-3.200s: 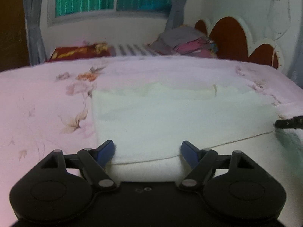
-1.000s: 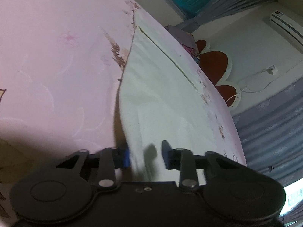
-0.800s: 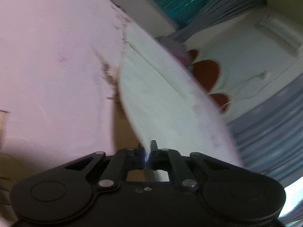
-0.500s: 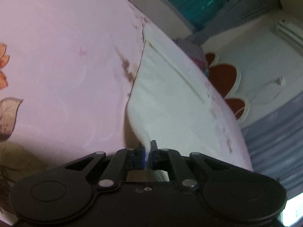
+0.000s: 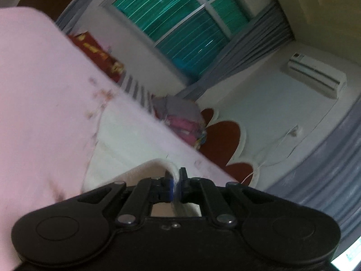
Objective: Fold small clothes
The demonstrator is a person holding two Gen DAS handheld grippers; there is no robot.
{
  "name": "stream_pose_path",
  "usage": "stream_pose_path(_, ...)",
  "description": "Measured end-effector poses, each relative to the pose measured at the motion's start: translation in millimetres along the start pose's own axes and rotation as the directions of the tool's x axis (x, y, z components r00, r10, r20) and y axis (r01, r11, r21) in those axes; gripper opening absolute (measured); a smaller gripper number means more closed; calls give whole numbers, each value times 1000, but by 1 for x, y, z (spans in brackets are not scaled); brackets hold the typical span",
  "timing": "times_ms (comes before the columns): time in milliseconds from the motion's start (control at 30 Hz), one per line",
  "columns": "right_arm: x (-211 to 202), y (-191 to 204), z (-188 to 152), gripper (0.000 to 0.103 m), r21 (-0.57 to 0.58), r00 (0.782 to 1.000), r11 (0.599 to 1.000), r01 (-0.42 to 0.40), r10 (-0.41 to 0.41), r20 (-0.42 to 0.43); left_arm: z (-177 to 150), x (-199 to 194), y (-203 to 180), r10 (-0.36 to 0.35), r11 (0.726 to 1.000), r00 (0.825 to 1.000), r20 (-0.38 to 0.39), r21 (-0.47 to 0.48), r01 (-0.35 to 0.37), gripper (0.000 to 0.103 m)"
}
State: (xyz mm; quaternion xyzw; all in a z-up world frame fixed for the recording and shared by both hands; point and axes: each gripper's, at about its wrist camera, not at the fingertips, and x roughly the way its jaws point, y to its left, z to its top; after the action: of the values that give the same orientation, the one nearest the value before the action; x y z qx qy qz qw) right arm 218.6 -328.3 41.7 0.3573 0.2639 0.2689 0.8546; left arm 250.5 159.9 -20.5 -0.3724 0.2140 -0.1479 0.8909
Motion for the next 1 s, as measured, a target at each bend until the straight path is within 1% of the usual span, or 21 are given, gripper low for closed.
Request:
stream_pose_path(67, 15, 1, 25, 2, 11, 1000, 1000, 0, 0, 29, 19, 17, 0, -12, 1000, 1000, 11, -5, 12, 4)
stream_pose_path(133, 35, -4, 47, 2, 36, 999, 999, 23, -25, 41, 38, 43, 4, -2, 1000, 1000, 8, -6, 2, 4)
stream_pose_path(167, 47, -10, 56, 2, 52, 999, 998, 32, -34, 40, 44, 53, 8, 6, 1000, 1000, 1, -8, -6, 4)
stream_pose_path(267, 91, -31, 77, 2, 80, 996, 993, 87, -90, 27, 57, 99, 32, 41, 998, 998, -56, -49, -44, 4)
stream_pose_path(333, 121, -54, 82, 2, 132, 992, 983, 127, -128, 0, 58, 132, 52, 75, 993, 990, -116, -83, -85, 4)
stream_pose_path(400, 147, -76, 83, 2, 171, 986, 971, 167, -164, -35, 60, 157, 72, 91, 990, 983, -159, -92, -107, 4)
stream_pose_path(500, 174, -103, 81, 2, 194, 976, 958, 213, -202, -78, 64, 187, 94, 102, 984, 977, -189, -123, -127, 4)
stream_pose_path(600, 197, -127, 83, 2, 247, 970, 939, 238, -220, -101, 70, 209, 109, 101, 980, 974, -204, -148, -133, 4)
stream_pose_path(733, 216, -149, 88, 2, 302, 965, 917, 259, -229, -130, 77, 234, 119, 99, 979, 968, -229, -154, -137, 4)
stream_pose_path(767, 219, -150, 90, 2, 311, 965, 915, 257, -224, -138, 78, 240, 123, 94, 979, 967, -235, -156, -133, 4)
stream_pose_path(833, 227, -154, 94, 3, 316, 965, 914, 255, -217, -149, 79, 249, 128, 61, 980, 968, -244, -170, -105, 5)
stream_pose_path(867, 231, -157, 96, 3, 322, 965, 913, 252, -212, -153, 80, 252, 130, 44, 980, 970, -241, -179, -89, 7)
stream_pose_path(933, 238, -161, 100, 3, 328, 966, 911, 250, -211, -149, 81, 257, 134, 30, 979, 974, -222, -191, -74, 30)
stream_pose_path(967, 242, -164, 102, 3, 322, 966, 913, 252, -214, -148, 81, 260, 135, 35, 978, 976, -216, -195, -78, 36)
stream_pose_path(1000, 245, -166, 103, 4, 314, 964, 913, 259, -223, -148, 82, 262, 136, 34, 978, 978, -205, -196, -75, 49)
